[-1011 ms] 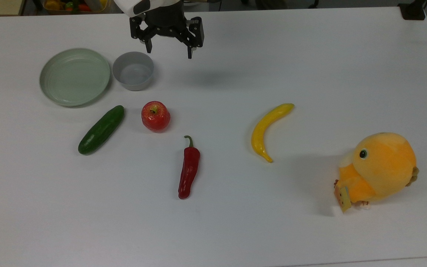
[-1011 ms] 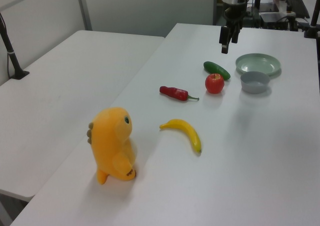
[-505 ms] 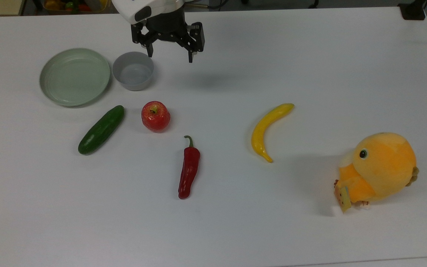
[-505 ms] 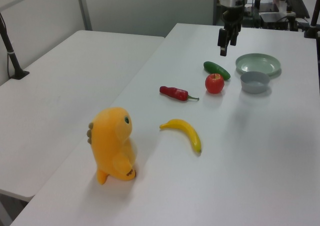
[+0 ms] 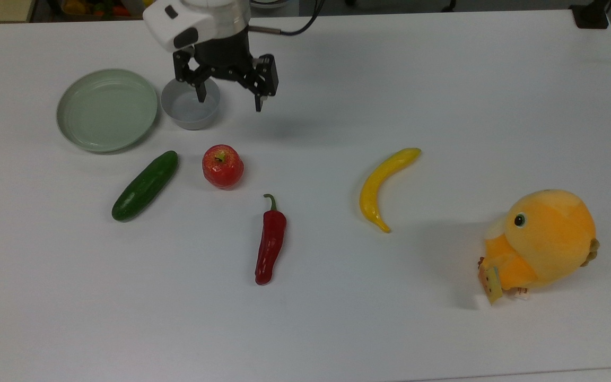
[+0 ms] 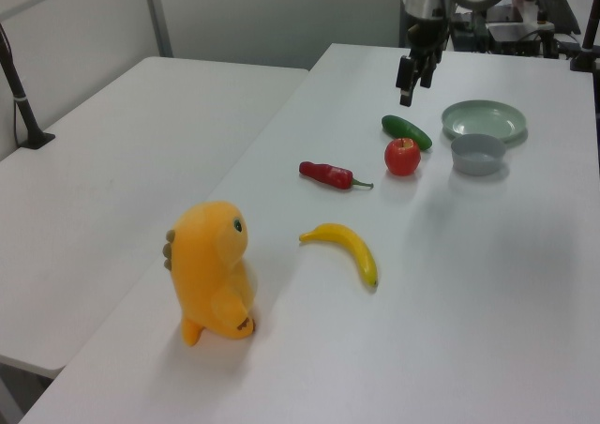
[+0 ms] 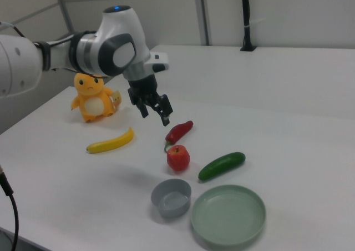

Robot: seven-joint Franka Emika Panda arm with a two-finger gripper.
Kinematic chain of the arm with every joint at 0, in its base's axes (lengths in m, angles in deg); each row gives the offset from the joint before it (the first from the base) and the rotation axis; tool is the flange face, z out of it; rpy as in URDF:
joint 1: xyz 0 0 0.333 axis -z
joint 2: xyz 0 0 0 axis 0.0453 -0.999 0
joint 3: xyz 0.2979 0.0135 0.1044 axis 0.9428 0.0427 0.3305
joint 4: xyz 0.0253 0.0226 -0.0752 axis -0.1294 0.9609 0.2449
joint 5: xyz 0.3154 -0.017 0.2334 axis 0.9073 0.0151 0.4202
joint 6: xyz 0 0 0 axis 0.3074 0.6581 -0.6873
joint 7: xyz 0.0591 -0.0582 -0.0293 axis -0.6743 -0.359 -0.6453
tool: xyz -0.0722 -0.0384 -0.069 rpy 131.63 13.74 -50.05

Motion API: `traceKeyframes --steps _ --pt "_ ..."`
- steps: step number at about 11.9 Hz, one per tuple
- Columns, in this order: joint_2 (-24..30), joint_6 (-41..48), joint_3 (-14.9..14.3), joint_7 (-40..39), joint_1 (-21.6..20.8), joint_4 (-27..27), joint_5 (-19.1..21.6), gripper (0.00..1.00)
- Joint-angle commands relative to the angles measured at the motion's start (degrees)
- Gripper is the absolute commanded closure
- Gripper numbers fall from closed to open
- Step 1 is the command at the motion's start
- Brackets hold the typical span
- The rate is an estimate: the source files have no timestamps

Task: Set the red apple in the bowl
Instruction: 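Lower the open gripper over the red apple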

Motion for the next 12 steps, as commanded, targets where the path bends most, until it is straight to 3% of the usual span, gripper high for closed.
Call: traceKeyframes --steps 1,7,12 --pt "-3.55 -3.53 0.25 -1.18 1.26 -0.14 -1.09 0.00" --pt "-10.32 -8.63 0.25 -0.74 1.70 -0.14 -4.79 0.00" --pt "-12.35 -9.08 0.25 -1.35 1.70 -0.05 -6.73 0.00"
